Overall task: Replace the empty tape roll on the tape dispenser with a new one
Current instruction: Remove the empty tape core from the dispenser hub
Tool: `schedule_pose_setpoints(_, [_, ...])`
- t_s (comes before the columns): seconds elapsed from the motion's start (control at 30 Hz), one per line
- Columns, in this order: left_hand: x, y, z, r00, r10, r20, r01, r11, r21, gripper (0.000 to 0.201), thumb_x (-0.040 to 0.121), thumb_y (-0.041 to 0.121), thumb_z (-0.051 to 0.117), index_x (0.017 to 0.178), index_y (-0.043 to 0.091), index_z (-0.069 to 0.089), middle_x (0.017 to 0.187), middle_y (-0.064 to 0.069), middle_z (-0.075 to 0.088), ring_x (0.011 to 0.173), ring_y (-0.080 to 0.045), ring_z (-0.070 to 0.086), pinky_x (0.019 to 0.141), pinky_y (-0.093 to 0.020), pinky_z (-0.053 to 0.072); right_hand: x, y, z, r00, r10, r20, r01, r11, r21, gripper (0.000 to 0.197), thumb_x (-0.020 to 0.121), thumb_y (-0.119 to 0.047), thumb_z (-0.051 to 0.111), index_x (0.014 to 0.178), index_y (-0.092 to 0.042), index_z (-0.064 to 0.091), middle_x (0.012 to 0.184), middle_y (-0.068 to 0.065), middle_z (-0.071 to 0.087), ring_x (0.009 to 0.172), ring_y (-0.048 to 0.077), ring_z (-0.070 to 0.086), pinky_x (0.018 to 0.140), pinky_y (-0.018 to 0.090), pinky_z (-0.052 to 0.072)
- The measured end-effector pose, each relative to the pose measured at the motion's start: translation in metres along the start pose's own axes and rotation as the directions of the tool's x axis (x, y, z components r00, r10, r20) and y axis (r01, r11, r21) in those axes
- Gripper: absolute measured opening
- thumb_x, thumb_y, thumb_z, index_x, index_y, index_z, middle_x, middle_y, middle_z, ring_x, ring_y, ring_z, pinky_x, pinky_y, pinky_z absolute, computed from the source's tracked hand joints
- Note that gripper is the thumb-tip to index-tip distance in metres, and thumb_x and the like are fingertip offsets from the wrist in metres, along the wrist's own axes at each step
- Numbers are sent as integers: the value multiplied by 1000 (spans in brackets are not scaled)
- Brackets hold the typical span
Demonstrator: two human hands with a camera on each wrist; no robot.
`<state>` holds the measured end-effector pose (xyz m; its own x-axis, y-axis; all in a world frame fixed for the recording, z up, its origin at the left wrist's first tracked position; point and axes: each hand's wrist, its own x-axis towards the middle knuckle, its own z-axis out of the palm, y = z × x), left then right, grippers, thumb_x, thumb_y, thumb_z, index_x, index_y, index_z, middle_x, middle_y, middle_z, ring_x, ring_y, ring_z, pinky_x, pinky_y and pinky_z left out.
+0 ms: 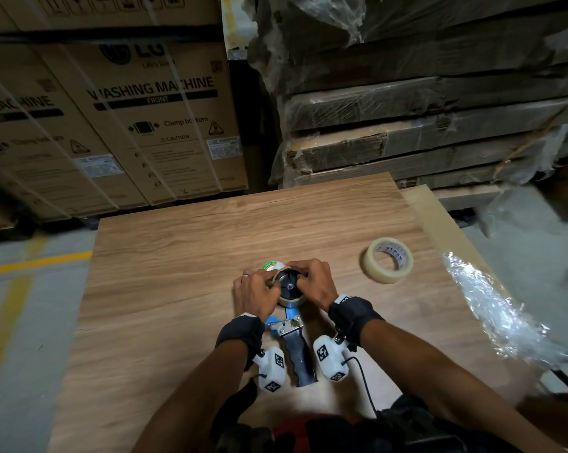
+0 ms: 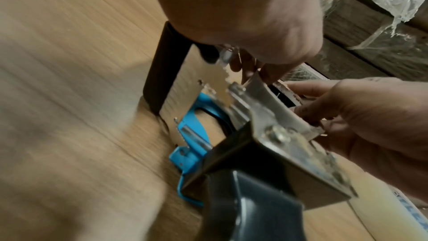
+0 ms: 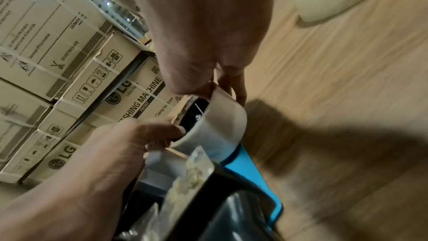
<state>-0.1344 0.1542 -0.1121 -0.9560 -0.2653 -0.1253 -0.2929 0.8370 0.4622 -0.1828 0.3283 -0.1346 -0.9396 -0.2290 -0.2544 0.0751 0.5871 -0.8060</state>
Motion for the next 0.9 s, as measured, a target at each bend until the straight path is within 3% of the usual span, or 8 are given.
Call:
schedule_pose_setpoints(0.13, [-9, 8, -9, 989, 127, -77, -128, 992, 2, 47, 81, 36, 50, 125, 41, 65, 118, 15, 71, 109, -19, 57, 92, -37, 44, -27, -40, -21, 996, -73, 41, 75, 996, -46, 56, 82, -8, 51, 135, -16, 66, 125, 5, 74, 122, 18, 64, 109, 25, 46])
schedule_pose_setpoints(0.23, [-12, 6, -10, 983, 171, -72, -172, 985, -13, 47, 85, 38, 45, 128, 39, 64, 121, 11, 71, 109, -21, 58, 92, -37, 43, -35, -40, -35, 983, -133, 129, 142, 988, -62, 57, 93, -4, 50, 147, -19, 54, 137, 3, 67, 125, 14, 61, 110, 24, 44])
schedule_pose_setpoints(0.33, [-11, 6, -9, 981, 193, -24, -193, 981, -14, 53, 80, 44, 41, 128, 40, 63, 116, 0, 74, 105, -23, 62, 92, -36, 43, -41, -35, -38, 975, -149, 165, 151, 988, 0, 62, 88, 6, 46, 144, -16, 57, 140, -1, 63, 130, 7, 54, 112, 19, 40])
schedule_pose_setpoints(0.43, [-12, 11, -11, 978, 205, 26, -205, 979, 6, 58, 74, 43, 47, 129, 42, 62, 111, -5, 75, 102, -26, 64, 92, -36, 48, -42, -32, -30, 984, -148, 101, 148, 989, 10, 63, 81, 4, 47, 139, -15, 63, 136, 4, 67, 130, 12, 58, 114, 22, 40])
schedule_pose_setpoints(0.57, [-12, 13, -12, 991, 129, 47, -124, 989, -82, 57, 71, 45, 47, 125, 47, 64, 109, -13, 72, 97, -31, 66, 90, -37, 53, -44, -35, -24, 994, -106, 12, 106, 994, 42, 61, 77, 7, 50, 131, -15, 70, 129, 5, 71, 125, 11, 61, 100, -3, 33])
schedule_pose_setpoints(0.63, [-11, 12, -12, 994, 99, 56, -90, 986, -138, 56, 69, 44, 50, 123, 46, 65, 109, -10, 73, 98, -31, 67, 89, -37, 54, -43, -37, -24, 995, -98, -13, 99, 993, 65, 58, 77, 6, 51, 127, -13, 72, 125, 8, 73, 120, 8, 62, 94, -6, 33])
schedule_pose_setpoints(0.8, [-10, 16, -17, 998, 49, 34, -37, 955, -296, 59, 58, 36, 55, 115, 41, 71, 100, 0, 77, 94, -21, 73, 82, -35, 60, -41, -36, -20, 993, -104, -48, 108, 991, 83, 62, 68, -7, 48, 123, -14, 75, 120, 6, 75, 118, 13, 68, 103, 13, 46])
schedule_pose_setpoints(0.9, [-12, 17, -14, 999, 32, 21, -24, 955, -295, 64, 55, 39, 52, 117, 43, 69, 99, -2, 78, 92, -23, 73, 80, -36, 60, -42, -35, -21, 992, -120, -47, 123, 991, 53, 53, 79, -1, 52, 126, -15, 73, 123, 5, 74, 120, 13, 66, 106, 17, 45])
